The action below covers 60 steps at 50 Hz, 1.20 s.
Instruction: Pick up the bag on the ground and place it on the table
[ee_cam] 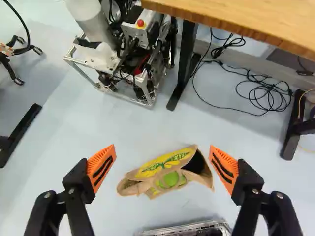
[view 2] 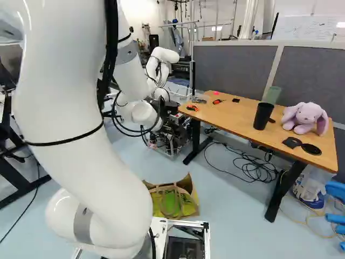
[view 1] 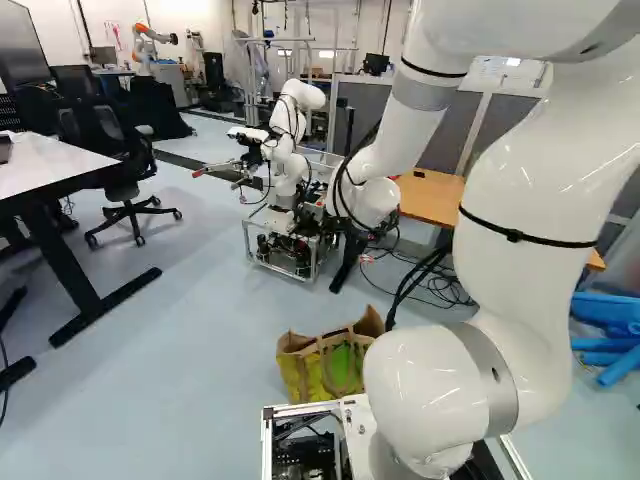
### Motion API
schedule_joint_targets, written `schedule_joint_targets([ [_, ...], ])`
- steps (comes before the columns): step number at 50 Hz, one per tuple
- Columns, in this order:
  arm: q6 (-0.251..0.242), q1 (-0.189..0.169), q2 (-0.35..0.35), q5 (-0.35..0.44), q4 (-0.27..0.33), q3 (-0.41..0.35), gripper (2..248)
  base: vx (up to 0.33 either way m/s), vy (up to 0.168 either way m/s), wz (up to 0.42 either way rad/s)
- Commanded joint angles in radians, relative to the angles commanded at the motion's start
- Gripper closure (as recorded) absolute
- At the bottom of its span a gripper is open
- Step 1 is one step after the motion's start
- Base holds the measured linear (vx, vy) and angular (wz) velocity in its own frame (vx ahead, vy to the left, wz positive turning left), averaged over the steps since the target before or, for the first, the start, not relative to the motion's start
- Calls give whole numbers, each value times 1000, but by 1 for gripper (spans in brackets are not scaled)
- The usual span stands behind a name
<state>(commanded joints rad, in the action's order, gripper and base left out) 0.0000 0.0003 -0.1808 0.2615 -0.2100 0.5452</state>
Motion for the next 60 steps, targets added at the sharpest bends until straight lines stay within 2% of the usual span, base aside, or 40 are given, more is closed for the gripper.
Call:
schedule_joint_targets([
  [37, 0, 0, -268, -295, -108, 229, 3, 0, 0, 0],
  [60, 0, 0, -381, -447, -168, 301, 3, 0, 0, 0],
])
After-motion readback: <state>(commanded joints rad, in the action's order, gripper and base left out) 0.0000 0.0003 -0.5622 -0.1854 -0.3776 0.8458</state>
